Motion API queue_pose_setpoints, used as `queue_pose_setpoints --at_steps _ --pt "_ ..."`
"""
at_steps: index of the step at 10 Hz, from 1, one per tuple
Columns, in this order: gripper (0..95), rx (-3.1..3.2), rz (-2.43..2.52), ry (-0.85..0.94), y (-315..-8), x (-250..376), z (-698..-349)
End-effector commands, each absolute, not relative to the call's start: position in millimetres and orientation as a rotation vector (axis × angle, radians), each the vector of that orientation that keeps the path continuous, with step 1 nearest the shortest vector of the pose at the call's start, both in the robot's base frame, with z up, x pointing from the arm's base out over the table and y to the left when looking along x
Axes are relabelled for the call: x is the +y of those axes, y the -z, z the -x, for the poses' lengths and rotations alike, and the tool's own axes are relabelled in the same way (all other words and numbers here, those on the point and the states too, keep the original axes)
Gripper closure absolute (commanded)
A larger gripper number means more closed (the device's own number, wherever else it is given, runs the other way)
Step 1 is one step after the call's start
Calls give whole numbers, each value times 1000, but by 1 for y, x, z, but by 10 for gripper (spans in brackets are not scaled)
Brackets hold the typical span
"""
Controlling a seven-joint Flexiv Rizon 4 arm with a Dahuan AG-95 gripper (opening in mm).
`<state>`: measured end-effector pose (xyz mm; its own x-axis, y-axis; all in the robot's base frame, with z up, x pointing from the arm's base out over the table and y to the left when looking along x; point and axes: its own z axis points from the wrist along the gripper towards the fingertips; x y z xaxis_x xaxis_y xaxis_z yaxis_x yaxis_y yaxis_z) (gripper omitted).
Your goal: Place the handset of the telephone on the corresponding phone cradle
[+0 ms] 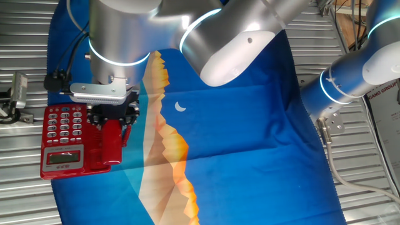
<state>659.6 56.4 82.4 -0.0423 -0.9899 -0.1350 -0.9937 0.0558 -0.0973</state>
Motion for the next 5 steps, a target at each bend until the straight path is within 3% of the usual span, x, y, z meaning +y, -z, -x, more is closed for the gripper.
queue_pose_setpoints --at_steps 1,5 --pt "950 2153 2054 -30 -83 57 -661" --pt "950 2147 2057 -31 -81 55 -665"
